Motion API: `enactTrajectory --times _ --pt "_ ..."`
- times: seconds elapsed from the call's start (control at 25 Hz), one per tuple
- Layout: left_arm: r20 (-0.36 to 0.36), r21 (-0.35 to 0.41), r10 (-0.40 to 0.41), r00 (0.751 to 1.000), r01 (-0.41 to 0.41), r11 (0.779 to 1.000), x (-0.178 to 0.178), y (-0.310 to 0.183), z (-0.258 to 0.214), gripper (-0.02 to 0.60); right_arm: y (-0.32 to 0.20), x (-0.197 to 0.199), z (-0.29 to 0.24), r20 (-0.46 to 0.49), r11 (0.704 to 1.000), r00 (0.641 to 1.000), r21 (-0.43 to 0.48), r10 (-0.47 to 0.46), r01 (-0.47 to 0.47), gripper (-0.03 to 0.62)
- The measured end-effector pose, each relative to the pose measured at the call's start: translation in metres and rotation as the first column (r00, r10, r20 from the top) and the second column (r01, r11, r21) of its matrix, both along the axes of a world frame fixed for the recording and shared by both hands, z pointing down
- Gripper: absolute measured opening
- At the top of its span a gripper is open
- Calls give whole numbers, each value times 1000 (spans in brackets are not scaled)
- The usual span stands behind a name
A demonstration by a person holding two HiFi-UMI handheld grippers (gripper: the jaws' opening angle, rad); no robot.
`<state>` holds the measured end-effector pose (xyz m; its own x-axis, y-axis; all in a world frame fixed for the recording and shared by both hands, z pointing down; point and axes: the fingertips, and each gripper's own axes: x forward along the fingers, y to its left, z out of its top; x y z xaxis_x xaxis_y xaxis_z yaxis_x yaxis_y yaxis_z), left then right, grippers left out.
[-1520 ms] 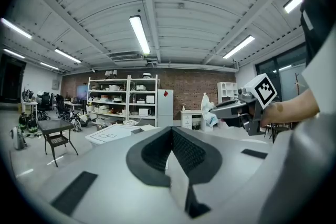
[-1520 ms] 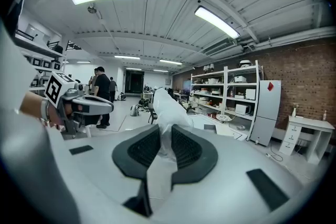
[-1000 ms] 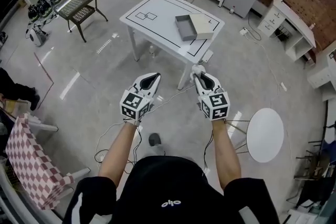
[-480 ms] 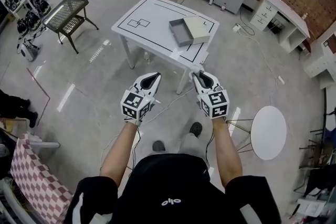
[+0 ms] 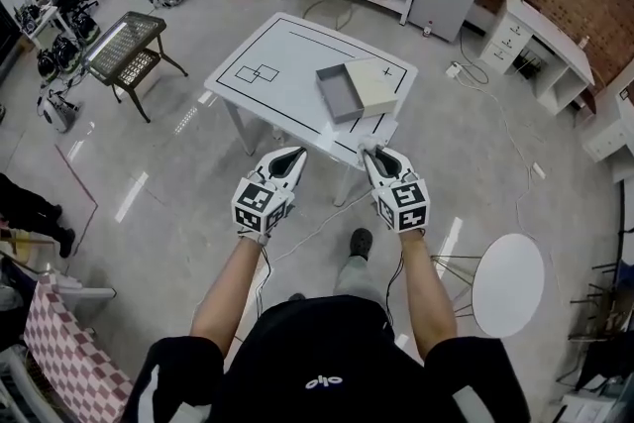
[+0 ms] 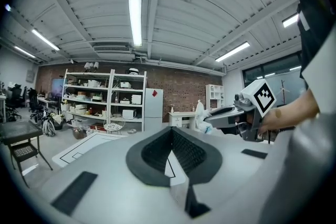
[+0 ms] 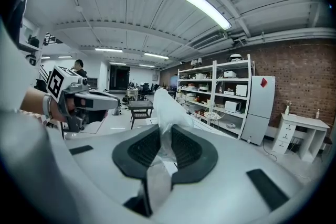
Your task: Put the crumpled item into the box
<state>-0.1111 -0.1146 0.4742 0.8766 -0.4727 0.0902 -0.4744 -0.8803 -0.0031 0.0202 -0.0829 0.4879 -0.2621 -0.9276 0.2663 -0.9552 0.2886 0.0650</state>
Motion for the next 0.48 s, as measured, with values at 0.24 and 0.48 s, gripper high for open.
enactTrajectory --times 0.24,0.48 --pt "15 -3 -41 999 42 999 53 -69 -3 6 -77 56 2 14 999 999 -18 -37 38 69" --pt "29 -19 -112 993 113 993 99 -135 -1 6 -150 103 4 17 994 995 -37 -100 100 69"
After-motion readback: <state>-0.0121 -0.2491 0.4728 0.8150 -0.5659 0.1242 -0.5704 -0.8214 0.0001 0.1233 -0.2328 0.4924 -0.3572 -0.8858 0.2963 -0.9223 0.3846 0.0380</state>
